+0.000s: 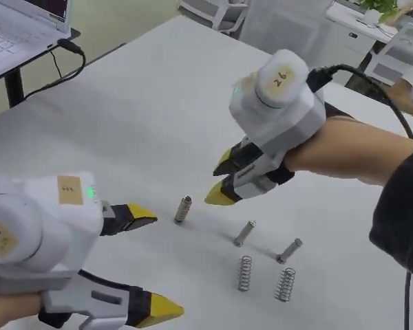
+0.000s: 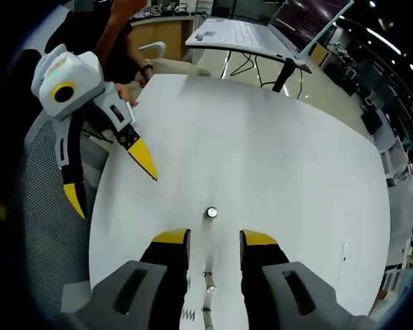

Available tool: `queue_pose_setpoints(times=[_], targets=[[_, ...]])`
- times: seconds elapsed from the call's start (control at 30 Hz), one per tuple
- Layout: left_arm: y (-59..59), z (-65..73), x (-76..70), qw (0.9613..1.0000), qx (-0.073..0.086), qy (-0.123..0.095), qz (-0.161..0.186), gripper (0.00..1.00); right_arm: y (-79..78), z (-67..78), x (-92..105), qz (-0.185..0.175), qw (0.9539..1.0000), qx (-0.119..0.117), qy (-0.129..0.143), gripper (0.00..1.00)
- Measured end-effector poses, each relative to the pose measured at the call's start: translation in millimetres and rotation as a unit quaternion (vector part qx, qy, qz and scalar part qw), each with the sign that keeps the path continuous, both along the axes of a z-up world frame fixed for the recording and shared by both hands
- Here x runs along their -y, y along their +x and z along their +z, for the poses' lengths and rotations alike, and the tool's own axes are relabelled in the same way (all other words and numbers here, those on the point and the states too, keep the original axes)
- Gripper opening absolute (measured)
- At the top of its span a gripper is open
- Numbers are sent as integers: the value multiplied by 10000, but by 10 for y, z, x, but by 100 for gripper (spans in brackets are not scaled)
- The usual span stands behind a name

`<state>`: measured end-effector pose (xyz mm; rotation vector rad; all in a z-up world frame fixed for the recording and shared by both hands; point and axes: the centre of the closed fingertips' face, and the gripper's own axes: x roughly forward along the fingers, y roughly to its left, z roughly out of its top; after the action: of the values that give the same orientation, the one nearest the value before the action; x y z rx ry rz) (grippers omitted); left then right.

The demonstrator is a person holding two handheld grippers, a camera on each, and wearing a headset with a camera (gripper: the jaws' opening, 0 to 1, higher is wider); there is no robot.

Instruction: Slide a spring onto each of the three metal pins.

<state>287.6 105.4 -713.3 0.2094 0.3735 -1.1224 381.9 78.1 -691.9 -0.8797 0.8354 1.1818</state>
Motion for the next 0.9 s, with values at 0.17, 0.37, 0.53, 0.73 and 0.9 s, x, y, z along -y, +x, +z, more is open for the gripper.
queue_pose_setpoints(times=[0.17,0.37,0.53,0.73,0.9], targets=[[-23,13,42,9999,3,54,-86,65,-71,137,117,-175,9995,141,225,26],[-29,24,98,9999,-57,40,-125,64,-125,225,268,-442,9977,243,458,25],[-45,47,152,9997,-63,63,-215,64,-217,271,404,-701,9952,284,620,25],[-46,54,180,9995,-64,90,-283,64,-377,184,580,-945,9932,303,601,24],[-61,62,204,9994,-83,94,-333,64,-518,41,714,-1298,9892,173,663,23]])
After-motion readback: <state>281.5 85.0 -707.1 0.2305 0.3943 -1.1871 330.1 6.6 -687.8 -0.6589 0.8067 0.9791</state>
